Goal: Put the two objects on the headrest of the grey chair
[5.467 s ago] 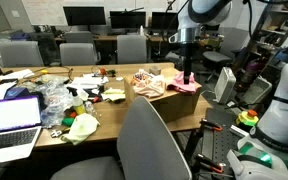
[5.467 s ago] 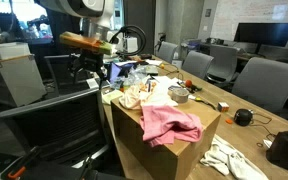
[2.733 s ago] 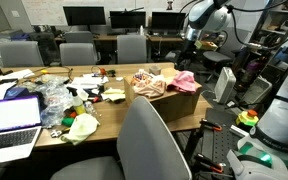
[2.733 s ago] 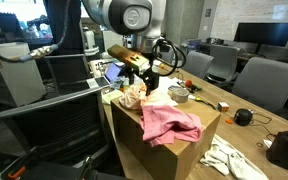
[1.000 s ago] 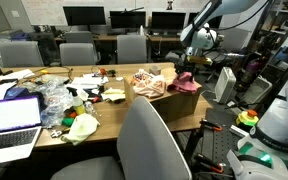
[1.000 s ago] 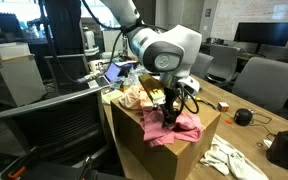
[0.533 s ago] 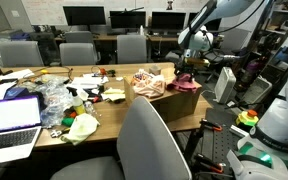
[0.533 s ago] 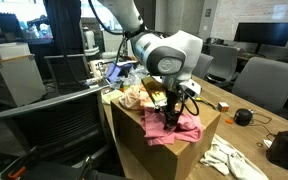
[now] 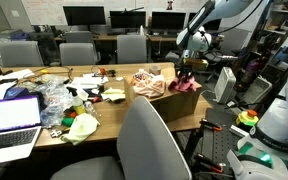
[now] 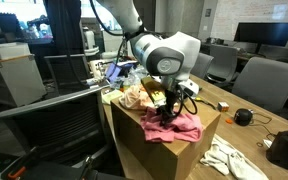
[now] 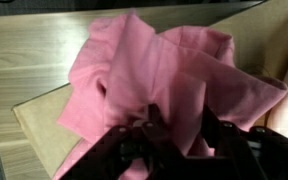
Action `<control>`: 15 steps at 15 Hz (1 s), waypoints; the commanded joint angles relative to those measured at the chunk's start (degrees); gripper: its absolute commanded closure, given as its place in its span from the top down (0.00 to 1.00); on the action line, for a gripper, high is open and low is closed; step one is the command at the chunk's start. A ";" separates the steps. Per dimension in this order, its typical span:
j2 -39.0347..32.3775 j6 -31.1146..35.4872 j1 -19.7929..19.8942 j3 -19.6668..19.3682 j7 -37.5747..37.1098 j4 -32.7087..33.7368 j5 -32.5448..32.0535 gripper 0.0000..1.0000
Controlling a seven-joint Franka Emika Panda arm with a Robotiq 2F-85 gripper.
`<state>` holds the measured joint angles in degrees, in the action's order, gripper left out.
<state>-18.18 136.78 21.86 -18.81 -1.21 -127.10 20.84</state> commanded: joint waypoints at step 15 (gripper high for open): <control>15.66 7.69 -1.40 3.39 4.96 -9.03 1.82 0.03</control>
<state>-9.24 141.53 21.27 -15.63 1.76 -131.33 21.71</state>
